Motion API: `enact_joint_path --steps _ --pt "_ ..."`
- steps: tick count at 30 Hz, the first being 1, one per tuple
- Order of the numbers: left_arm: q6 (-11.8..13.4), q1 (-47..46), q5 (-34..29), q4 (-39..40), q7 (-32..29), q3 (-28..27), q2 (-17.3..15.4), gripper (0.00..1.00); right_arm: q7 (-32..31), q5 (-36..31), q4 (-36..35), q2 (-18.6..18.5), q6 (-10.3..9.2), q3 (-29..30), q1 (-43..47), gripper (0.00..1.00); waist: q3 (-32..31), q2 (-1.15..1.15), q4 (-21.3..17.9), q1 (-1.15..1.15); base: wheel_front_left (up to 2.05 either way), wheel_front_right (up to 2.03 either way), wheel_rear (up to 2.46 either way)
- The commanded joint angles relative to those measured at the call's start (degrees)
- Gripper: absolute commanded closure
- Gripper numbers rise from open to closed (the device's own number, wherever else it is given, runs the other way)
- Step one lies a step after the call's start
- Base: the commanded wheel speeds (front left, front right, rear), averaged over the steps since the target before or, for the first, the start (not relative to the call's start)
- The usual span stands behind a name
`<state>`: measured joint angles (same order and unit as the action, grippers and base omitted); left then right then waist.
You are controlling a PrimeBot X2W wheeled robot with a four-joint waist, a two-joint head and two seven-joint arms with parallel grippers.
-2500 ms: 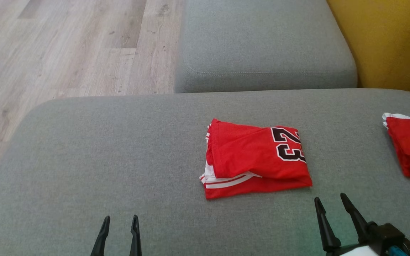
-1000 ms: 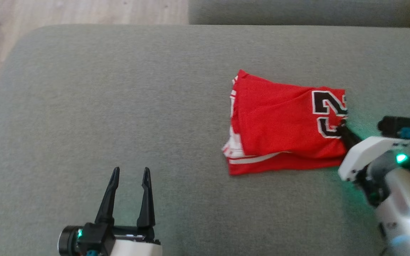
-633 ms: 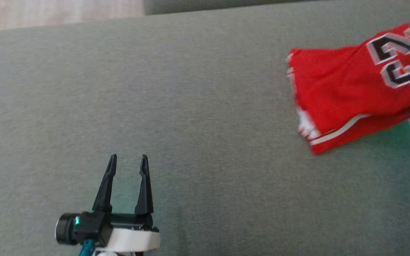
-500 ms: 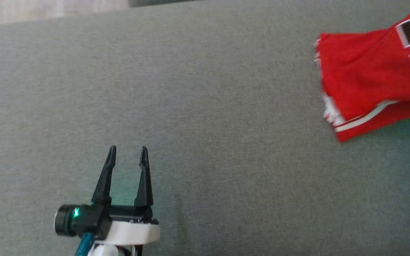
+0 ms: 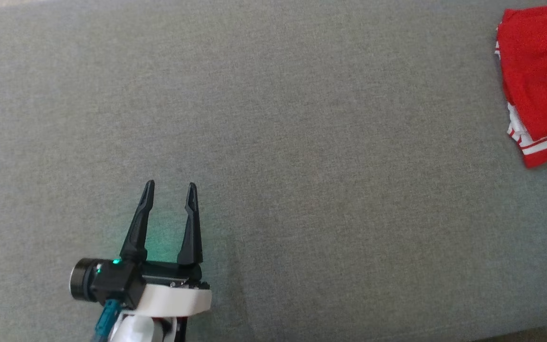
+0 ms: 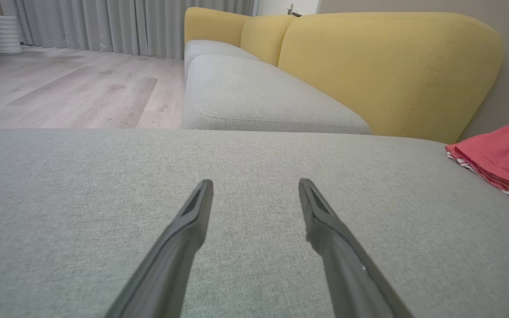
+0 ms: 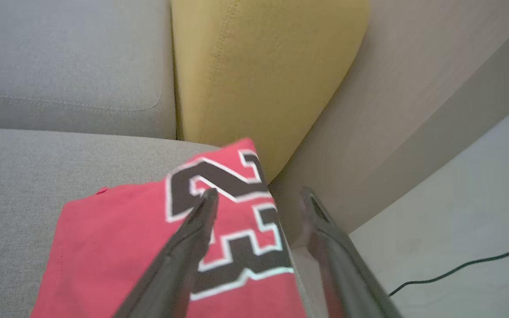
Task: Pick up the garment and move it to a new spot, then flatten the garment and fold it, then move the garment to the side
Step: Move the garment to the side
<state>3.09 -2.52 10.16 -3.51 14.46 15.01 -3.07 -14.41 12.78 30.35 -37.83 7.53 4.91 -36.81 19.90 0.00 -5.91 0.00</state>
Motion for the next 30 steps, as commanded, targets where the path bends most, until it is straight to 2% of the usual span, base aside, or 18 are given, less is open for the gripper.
enact_joint_path --steps 1,5,10,15,20,26,30 --pt "-0.39 -1.35 0.66 1.35 0.54 -1.74 0.19 0.0 0.85 -1.75 -2.34 0.17 -0.04 1.26 1.95 0.0 -1.11 0.0 0.38 0.0 0.0 0.0 0.0" --pt "-1.96 -0.56 1.63 -0.22 0.54 -1.29 0.19 0.0 1.85 -4.03 -3.74 5.32 -0.04 3.01 5.89 0.0 -3.97 0.0 1.19 0.0 0.0 0.0 0.0" --pt "-2.64 0.55 2.85 -1.01 0.54 -1.65 0.19 0.0 4.46 -5.3 -6.07 12.72 -0.04 2.5 11.81 0.0 -8.25 0.0 2.45 0.0 0.0 0.0 0.0" --pt "-2.74 2.37 3.27 -2.12 0.54 -1.55 0.19 0.0 9.11 -5.44 -6.81 20.26 -0.04 -1.49 18.47 0.0 -13.17 0.0 4.15 0.0 0.0 0.0 0.0" --pt "-2.34 4.74 2.94 -3.93 0.54 -0.87 0.19 0.0 16.3 -3.07 -4.64 26.07 -0.04 -7.38 25.51 0.0 -18.96 0.0 6.3 0.0 0.0 0.0 0.0" --pt "-0.01 7.46 2.66 -4.58 0.54 -1.66 0.19 0.0 27.76 1.26 -1.34 30.58 -0.04 -15.0 31.47 0.0 -22.84 0.0 8.02 0.0 0.0 0.0 0.0" --pt "1.31 8.85 2.05 -4.14 0.54 -2.48 0.19 0.0 29.3 -1.57 -2.33 31.1 -0.04 -15.37 33.14 0.0 -24.51 0.0 8.46 0.0 0.0 0.0 0.0"
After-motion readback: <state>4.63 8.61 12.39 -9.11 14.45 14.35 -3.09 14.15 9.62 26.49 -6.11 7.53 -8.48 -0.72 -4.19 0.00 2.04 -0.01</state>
